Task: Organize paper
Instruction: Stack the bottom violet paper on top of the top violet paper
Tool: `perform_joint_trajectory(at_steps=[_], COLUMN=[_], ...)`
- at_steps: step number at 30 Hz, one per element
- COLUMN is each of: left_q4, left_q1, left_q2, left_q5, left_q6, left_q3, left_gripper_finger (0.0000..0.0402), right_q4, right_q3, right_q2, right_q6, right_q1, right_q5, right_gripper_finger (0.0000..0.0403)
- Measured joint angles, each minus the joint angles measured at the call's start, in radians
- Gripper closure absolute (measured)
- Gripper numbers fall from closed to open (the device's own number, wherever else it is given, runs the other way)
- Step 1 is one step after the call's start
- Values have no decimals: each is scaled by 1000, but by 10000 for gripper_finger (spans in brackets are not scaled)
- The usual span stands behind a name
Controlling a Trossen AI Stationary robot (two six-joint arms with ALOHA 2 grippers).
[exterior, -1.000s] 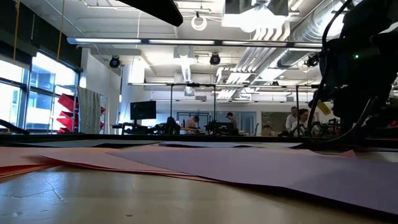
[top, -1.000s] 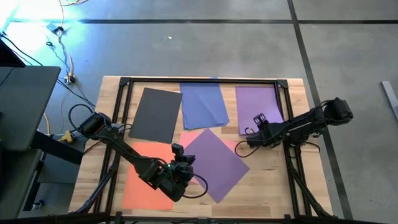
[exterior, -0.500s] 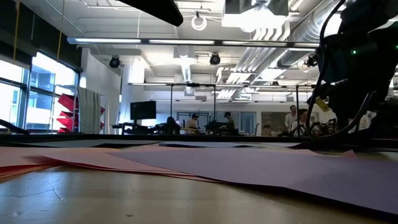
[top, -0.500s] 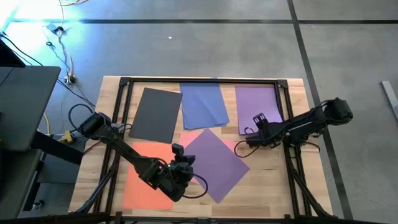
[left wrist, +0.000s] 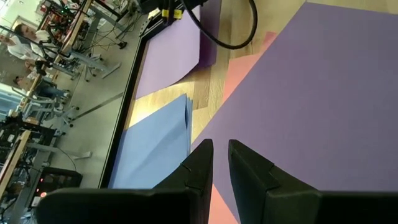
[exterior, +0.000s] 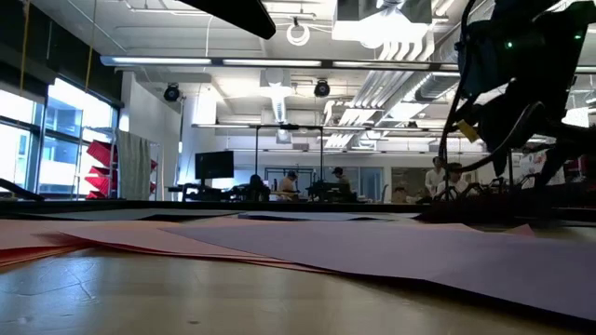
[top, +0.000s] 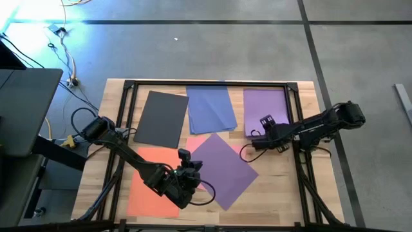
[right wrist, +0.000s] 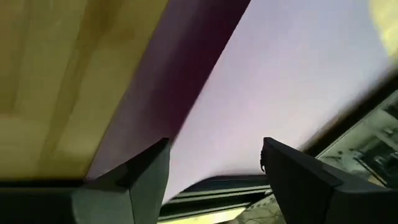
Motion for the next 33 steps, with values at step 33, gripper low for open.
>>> perform_joint_trajectory(at_steps=[33], left_q4=[-38], left_q1=[12], left_q2=[0], left_q5=[1], left_q6=[-73], left_q3=[0], left_gripper_finger=[371], right_q4=[356], right_q3=[121], right_q2=[0], right_q6=[367], right_q1=[-435], right_q5=[-85], right_gripper_finger=[307])
